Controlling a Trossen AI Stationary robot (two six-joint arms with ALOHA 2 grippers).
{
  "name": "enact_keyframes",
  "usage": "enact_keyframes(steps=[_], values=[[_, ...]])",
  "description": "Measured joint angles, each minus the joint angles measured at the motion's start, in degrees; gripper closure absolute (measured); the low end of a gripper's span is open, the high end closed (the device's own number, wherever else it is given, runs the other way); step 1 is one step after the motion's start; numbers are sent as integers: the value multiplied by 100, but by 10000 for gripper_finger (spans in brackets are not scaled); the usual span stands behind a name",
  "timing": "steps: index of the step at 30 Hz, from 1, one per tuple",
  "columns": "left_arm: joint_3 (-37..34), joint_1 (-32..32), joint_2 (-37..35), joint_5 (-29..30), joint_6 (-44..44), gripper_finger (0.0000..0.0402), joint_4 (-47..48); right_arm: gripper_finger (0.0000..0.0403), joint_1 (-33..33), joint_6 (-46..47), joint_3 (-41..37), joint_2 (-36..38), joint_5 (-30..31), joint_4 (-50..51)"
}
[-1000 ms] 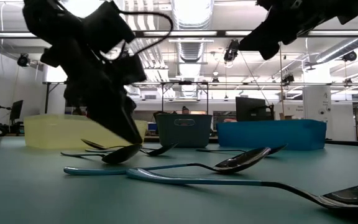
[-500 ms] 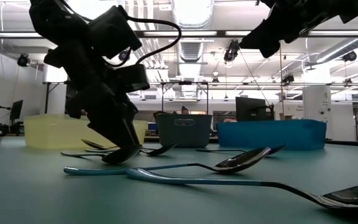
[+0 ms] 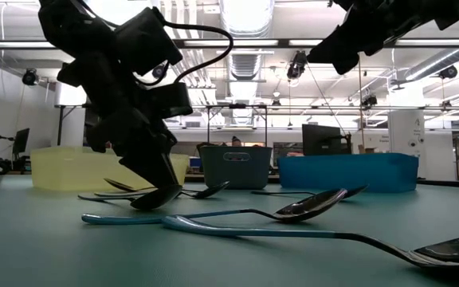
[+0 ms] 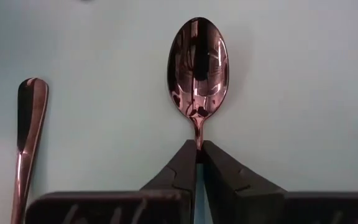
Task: Sort silverware by color (type)
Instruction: Put the blue spoon into the dark blue bin
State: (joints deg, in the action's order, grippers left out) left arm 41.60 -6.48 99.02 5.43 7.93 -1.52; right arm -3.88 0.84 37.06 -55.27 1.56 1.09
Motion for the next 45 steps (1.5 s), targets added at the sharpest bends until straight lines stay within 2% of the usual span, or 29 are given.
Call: enact_keyframes(steps=[11, 21, 29, 45], values=[[290, -48, -177, 2, 183, 401, 229, 335, 0, -99, 0, 0, -2, 32], [1067, 36, -349, 100, 449, 401, 778, 335, 0, -325, 0, 0, -2, 34], [1786, 511, -345, 499, 669, 401, 1640, 335, 0, -447, 0, 3, -2, 134], [2169, 1636, -334, 833, 1721, 402, 1507, 335, 2, -643, -4, 146, 3, 511]])
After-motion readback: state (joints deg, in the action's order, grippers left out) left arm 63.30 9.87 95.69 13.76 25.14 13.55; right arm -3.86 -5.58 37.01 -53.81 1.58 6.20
